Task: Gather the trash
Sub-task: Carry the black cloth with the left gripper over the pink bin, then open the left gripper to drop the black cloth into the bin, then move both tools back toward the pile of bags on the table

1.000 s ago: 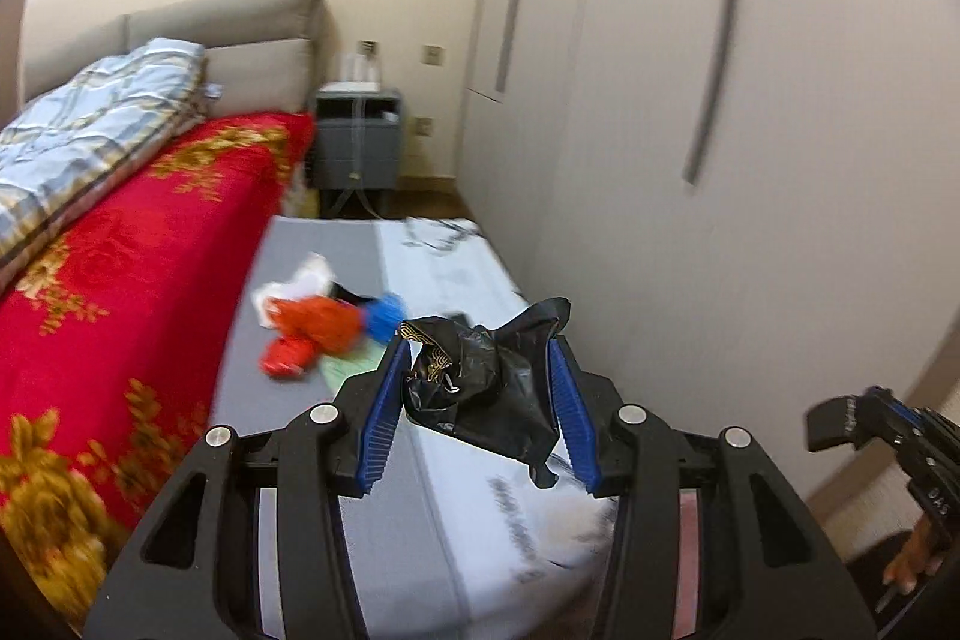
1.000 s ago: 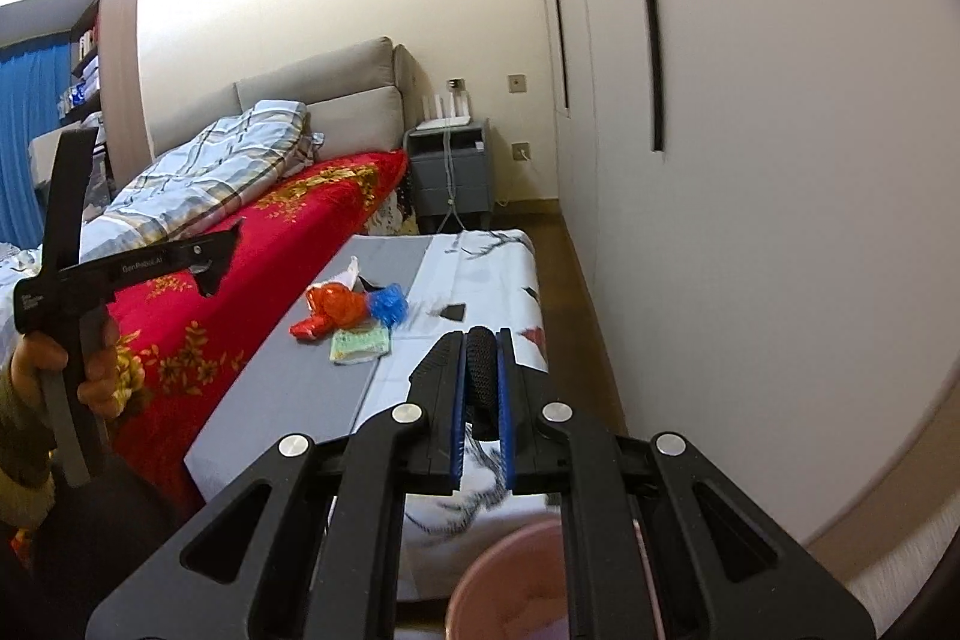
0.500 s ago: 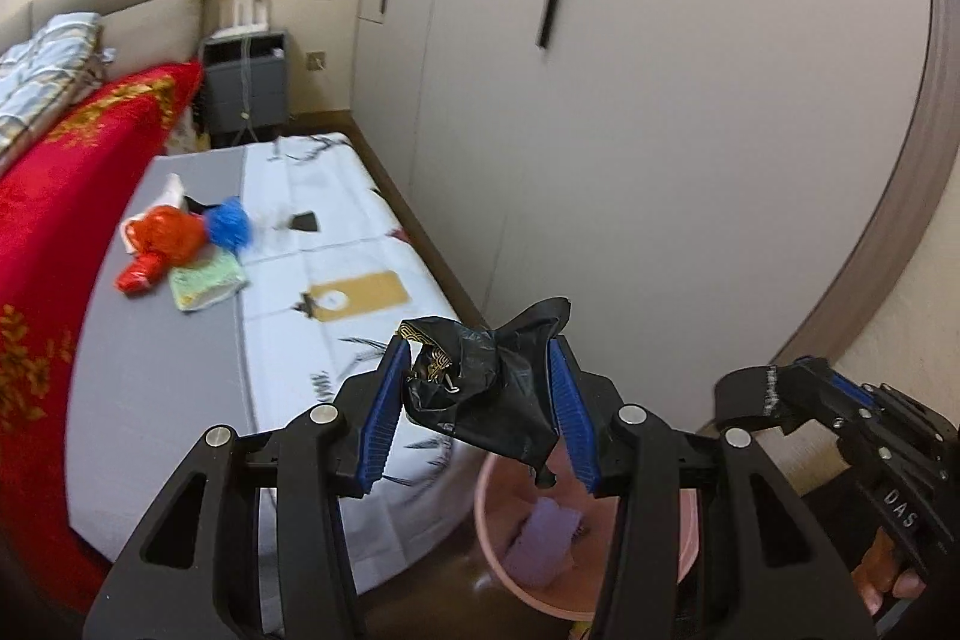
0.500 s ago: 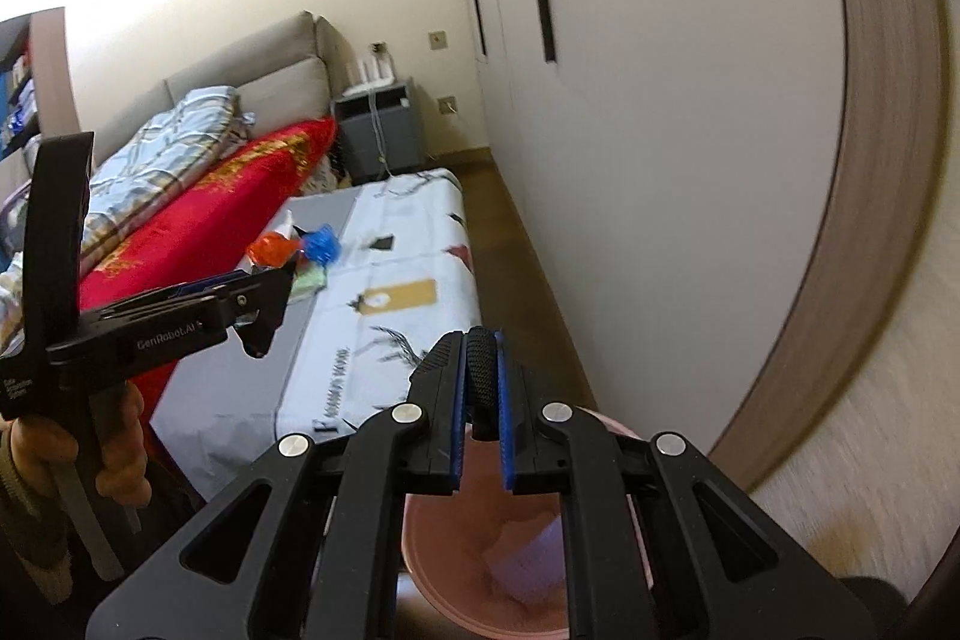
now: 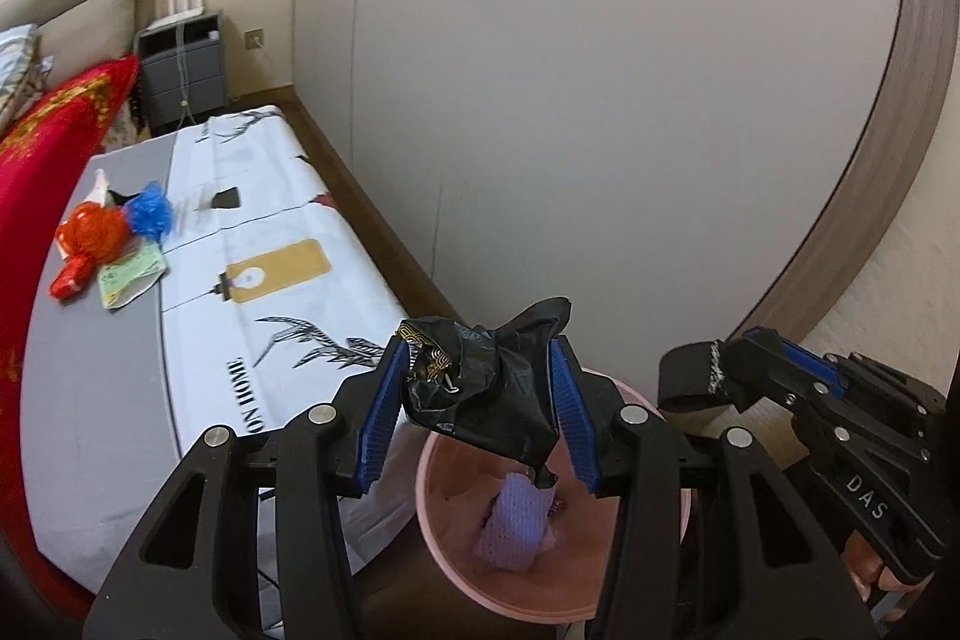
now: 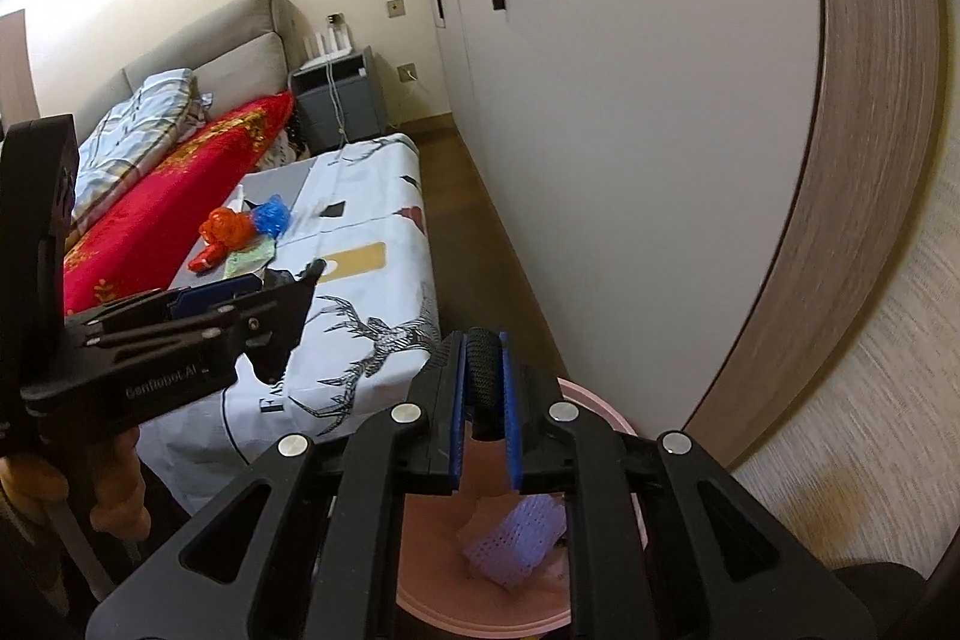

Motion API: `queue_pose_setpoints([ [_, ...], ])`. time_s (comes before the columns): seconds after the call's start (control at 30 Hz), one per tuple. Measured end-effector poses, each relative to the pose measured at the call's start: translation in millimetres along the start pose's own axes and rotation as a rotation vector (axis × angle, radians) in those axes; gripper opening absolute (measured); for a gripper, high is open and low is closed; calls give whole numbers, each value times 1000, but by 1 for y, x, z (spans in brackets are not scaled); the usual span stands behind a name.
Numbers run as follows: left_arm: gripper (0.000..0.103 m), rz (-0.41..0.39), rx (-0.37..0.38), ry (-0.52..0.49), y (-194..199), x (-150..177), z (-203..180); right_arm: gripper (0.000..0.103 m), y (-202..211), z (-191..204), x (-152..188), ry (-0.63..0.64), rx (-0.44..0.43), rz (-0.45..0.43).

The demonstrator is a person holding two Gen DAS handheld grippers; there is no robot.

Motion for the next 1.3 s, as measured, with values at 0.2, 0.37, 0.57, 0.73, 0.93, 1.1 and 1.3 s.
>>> queue_pose_setpoints([
  [0.2,48,14,26,-25,-11,3,-17,31,-7,-11,3,-29,36,14],
  [0.37,49,23,31,-21,-18,5,-20,41,-7,-20,3,-52,60,7],
  [0.57,51,30,37,-22,-23,7,-25,48,-5,-26,3,-54,91,1],
  [0.73,55,39,60,-21,-24,9,-29,58,-8,-39,7,2,224,21],
  [0.93,69,25,78,-38,-22,9,-37,63,-7,-55,7,-35,281,24],
  [1.1,86,9,42,-44,-22,7,-35,66,-5,-53,8,-24,277,19],
  [1.3,89,18,7,-30,-24,8,-26,73,-3,-51,5,-20,268,3],
])
Point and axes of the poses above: each gripper's, at about its wrist camera, not at the fingertips, and y roughly against the way its jaws point, z to its left, x to its underside, the point moved 7 cm from there along -y, roughly the way its jaws point, and after that the axes turned 12 degrees about -z, right-handed, at the moved point
